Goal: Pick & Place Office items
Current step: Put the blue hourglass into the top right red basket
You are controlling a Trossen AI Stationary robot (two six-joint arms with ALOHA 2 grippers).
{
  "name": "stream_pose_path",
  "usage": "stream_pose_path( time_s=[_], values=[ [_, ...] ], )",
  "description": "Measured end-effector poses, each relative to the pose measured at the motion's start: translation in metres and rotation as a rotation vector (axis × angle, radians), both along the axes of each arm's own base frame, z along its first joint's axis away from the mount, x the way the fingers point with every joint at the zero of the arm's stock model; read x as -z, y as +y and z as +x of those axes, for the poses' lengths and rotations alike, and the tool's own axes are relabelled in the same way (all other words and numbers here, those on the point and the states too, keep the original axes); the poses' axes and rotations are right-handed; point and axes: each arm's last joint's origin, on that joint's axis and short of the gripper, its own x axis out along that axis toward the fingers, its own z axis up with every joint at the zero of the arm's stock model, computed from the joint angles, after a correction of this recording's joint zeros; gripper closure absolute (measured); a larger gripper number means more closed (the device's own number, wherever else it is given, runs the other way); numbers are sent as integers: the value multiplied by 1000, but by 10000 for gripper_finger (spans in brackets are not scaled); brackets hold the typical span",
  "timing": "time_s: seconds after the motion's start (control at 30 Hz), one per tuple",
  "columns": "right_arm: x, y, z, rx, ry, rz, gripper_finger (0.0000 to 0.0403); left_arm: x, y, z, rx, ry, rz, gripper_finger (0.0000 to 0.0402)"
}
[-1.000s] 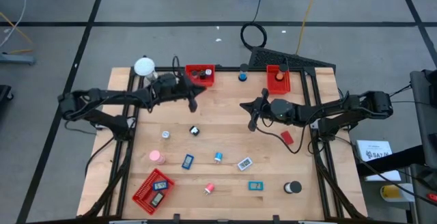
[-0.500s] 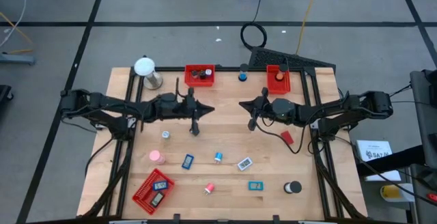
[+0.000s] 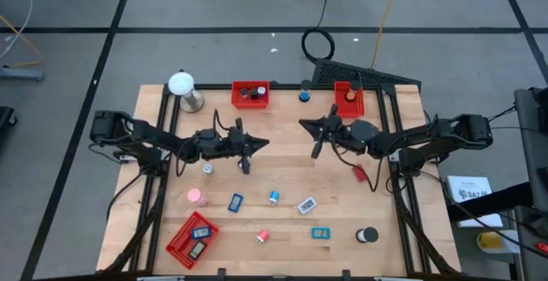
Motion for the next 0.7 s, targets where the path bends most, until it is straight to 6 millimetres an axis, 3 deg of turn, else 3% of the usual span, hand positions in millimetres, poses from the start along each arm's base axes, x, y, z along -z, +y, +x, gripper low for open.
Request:
stream_pose_path(
  time_s=[0.23,0.43,0.7],
  values=[
    [3,5,1,-23,0,72,399,16,0,5,-49,52,-51,395],
    [11,6,1,-19,102,47,399,30,0,8,-78,100,-82,394],
    [20,-3,-2,115,205,28,381,24,2,8,-148,36,-27,399]
  ],
)
